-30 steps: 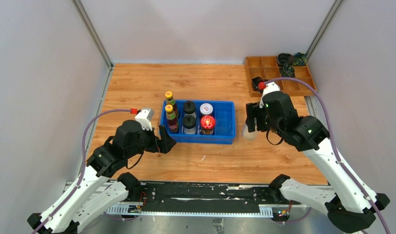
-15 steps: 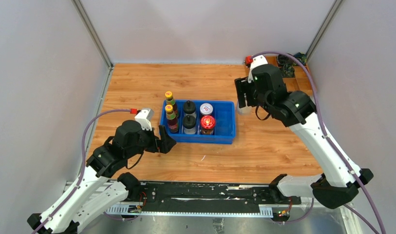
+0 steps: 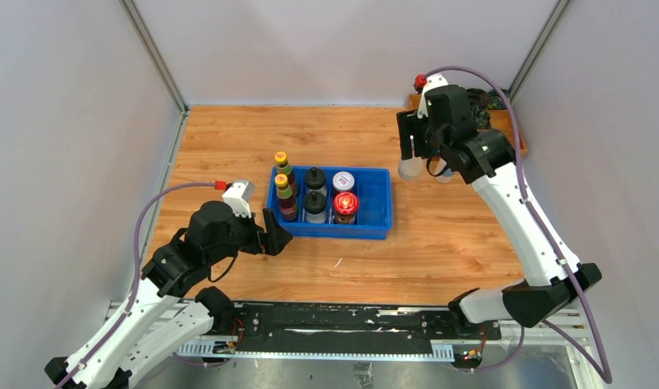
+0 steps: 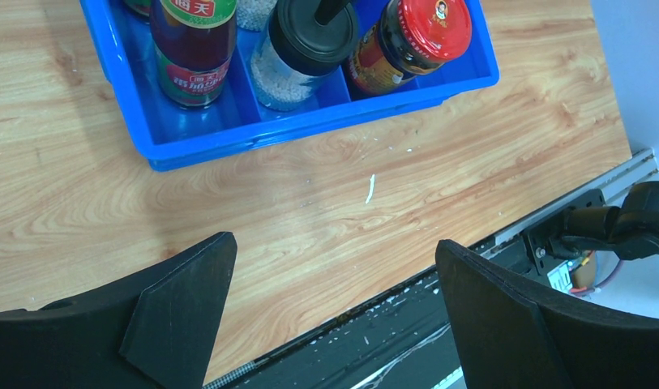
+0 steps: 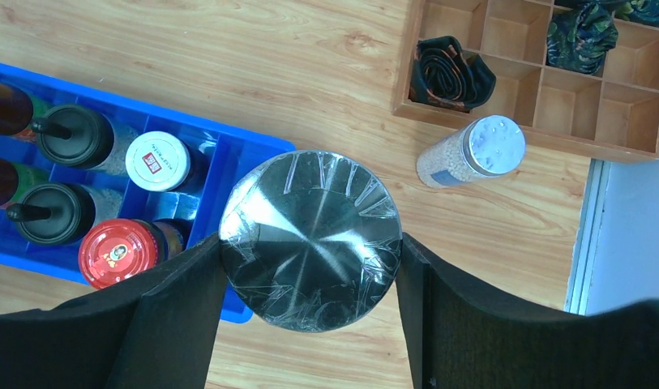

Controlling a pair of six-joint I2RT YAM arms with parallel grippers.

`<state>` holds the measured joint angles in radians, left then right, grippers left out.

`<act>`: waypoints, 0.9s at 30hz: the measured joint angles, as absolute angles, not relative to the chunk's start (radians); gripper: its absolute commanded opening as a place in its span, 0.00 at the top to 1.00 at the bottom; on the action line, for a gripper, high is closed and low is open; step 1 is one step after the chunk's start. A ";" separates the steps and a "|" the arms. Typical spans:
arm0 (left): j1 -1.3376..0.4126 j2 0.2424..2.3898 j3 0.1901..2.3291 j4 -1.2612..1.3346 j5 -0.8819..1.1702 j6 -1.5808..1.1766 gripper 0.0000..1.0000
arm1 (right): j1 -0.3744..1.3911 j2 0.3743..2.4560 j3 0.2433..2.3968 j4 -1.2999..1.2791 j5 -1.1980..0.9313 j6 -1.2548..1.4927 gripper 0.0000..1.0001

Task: Organize the condiment bottles
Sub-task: Place the bottle in the storage box.

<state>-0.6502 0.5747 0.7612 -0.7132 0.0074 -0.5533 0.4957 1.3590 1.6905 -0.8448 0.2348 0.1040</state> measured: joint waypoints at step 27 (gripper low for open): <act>-0.650 0.568 0.759 -0.714 0.006 -0.551 0.00 | 0.448 1.357 1.654 -0.804 0.152 0.084 0.42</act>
<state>-0.6502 0.5682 0.7586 -0.7143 0.0055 -0.5507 0.4484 1.3575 1.6539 -0.8043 0.1516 0.0845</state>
